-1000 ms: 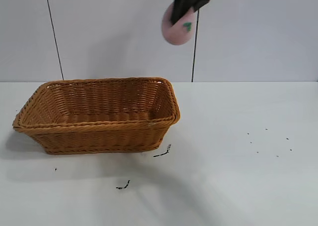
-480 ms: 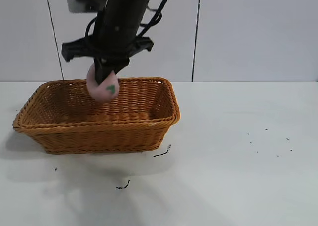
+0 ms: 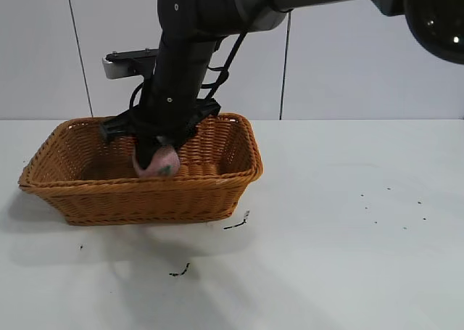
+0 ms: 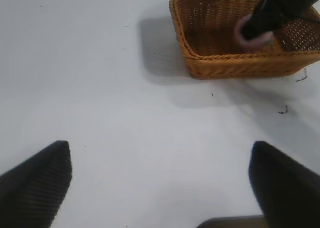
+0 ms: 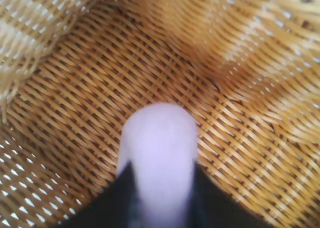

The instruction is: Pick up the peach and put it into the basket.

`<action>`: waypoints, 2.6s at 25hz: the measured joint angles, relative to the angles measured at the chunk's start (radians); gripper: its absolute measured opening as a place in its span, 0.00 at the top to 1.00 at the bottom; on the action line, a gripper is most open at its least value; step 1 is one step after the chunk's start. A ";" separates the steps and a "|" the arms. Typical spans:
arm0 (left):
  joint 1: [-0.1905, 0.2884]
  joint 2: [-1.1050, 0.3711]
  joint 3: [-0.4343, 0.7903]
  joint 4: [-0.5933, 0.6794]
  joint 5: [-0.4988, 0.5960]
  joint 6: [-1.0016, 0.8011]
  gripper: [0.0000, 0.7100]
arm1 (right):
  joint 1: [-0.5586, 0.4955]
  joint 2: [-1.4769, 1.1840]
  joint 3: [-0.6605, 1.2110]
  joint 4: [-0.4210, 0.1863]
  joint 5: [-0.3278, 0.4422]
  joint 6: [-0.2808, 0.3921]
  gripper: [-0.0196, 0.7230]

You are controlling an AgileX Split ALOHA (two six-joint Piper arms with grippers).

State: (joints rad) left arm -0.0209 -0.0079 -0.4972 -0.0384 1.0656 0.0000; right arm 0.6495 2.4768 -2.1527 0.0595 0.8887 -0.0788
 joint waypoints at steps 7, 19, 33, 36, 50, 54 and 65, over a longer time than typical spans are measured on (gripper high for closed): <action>0.000 0.000 0.000 0.000 0.000 0.000 0.02 | 0.000 -0.092 -0.004 -0.001 0.045 0.000 0.05; 0.000 0.000 0.000 0.000 0.000 0.000 0.02 | -0.199 -0.256 -0.010 -0.010 0.107 0.023 0.04; 0.000 0.000 0.000 0.000 0.000 0.000 0.02 | -0.645 -0.255 -0.010 -0.023 0.216 0.024 0.04; 0.000 0.000 0.000 0.000 0.000 0.000 0.02 | -0.663 -0.263 -0.010 -0.022 0.260 0.024 0.04; 0.000 0.000 0.000 0.000 0.000 0.000 0.02 | -0.663 -0.450 0.133 0.001 0.321 0.024 0.04; 0.000 0.000 0.000 0.000 0.000 0.000 0.02 | -0.663 -0.646 0.369 0.007 0.321 0.024 0.04; 0.000 0.000 0.000 0.000 0.000 0.000 0.02 | -0.663 -1.336 1.147 0.004 0.324 0.015 0.04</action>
State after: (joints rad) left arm -0.0209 -0.0079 -0.4972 -0.0384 1.0656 0.0000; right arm -0.0133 1.1411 -1.0053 0.0635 1.2122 -0.0633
